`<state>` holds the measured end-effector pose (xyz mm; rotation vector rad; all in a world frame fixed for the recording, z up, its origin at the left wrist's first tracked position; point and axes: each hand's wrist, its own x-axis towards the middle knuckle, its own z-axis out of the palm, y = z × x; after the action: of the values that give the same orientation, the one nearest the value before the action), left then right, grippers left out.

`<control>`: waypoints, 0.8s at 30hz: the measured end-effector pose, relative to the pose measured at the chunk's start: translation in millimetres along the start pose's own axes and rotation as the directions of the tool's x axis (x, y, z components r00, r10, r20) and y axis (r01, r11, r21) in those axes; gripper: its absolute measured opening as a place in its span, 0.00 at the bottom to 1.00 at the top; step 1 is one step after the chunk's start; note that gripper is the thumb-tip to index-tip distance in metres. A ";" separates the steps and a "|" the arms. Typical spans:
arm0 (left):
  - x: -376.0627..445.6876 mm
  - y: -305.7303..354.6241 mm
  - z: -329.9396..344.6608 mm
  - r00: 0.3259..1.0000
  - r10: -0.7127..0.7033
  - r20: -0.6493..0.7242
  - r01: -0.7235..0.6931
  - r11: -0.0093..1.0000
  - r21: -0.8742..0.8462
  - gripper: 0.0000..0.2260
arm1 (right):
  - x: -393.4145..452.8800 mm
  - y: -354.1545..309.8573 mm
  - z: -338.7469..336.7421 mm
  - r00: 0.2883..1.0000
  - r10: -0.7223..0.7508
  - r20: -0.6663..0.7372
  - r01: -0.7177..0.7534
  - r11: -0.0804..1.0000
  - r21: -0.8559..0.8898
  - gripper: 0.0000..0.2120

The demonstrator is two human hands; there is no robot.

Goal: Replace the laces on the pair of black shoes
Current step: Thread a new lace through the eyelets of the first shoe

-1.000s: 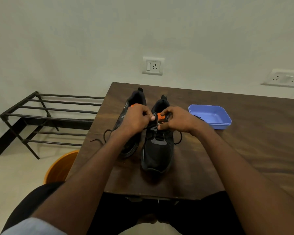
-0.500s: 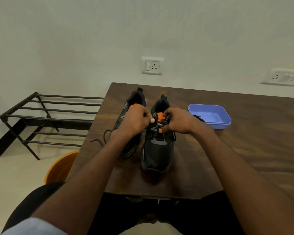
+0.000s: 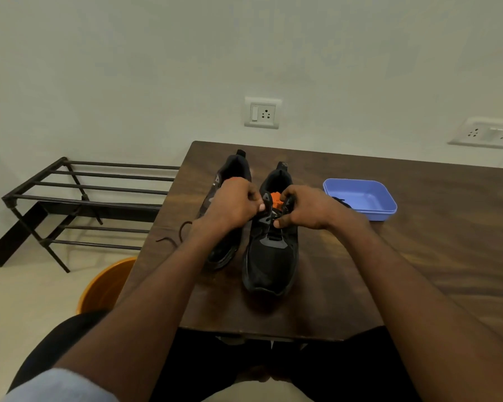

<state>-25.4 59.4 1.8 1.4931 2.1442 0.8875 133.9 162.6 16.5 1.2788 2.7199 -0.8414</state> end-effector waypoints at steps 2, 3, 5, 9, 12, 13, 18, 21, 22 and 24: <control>0.2 2.4 -1.7 0.987 -0.084 -0.135 0.062 0.986 -0.154 0.04 | 0.0 0.3 -1.2 1.000 0.004 0.014 -0.004 1.000 0.011 0.31; 1.1 3.1 -4.1 0.975 -0.138 -0.174 0.097 0.969 -0.225 0.05 | -0.1 0.3 -1.7 1.000 0.009 0.025 -0.009 1.000 0.016 0.31; 1.6 5.1 -8.8 0.965 -0.225 -0.134 0.158 0.907 -0.391 0.07 | 0.6 0.5 -1.7 0.999 0.016 0.040 -0.017 1.000 0.020 0.31; -9.5 16.2 -10.6 0.960 -0.280 -0.013 0.211 0.753 -0.624 0.10 | -0.1 -0.7 -1.3 0.999 0.022 0.038 -0.022 1.000 0.009 0.32; -11.3 21.3 -9.9 0.955 -0.294 0.029 0.238 0.708 -0.665 0.12 | -0.5 0.2 -0.5 1.000 0.018 0.018 -0.017 1.000 -0.012 0.32; -10.3 20.3 -10.5 0.953 -0.300 0.050 0.255 0.699 -0.668 0.12 | -0.5 0.1 -0.2 1.000 0.021 0.016 -0.020 1.000 -0.019 0.32; -3.1 5.7 -20.8 0.971 -0.226 0.082 0.234 0.807 -0.542 0.05 | -5.4 -12.3 3.5 0.988 -0.065 -0.141 0.042 0.987 -0.155 0.34; 3.4 0.3 -27.6 0.988 -0.134 -0.079 0.113 0.966 -0.231 0.02 | -10.0 -30.6 9.9 0.944 -0.275 -0.182 0.228 0.943 -0.242 0.19; 4.0 -0.1 -28.9 0.985 -0.109 -0.134 0.089 0.984 -0.153 0.03 | -11.0 -36.2 14.2 0.942 -0.307 -0.140 0.257 0.921 -0.292 0.14; 4.2 -0.7 -30.8 0.974 -0.080 -0.213 0.072 0.996 -0.046 0.05 | -12.4 -43.5 25.0 0.955 -0.293 -0.047 0.253 0.887 -0.386 0.08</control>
<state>-46.7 54.5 24.0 1.3398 2.3052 1.0989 105.8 119.3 18.2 0.8987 2.9904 -0.2338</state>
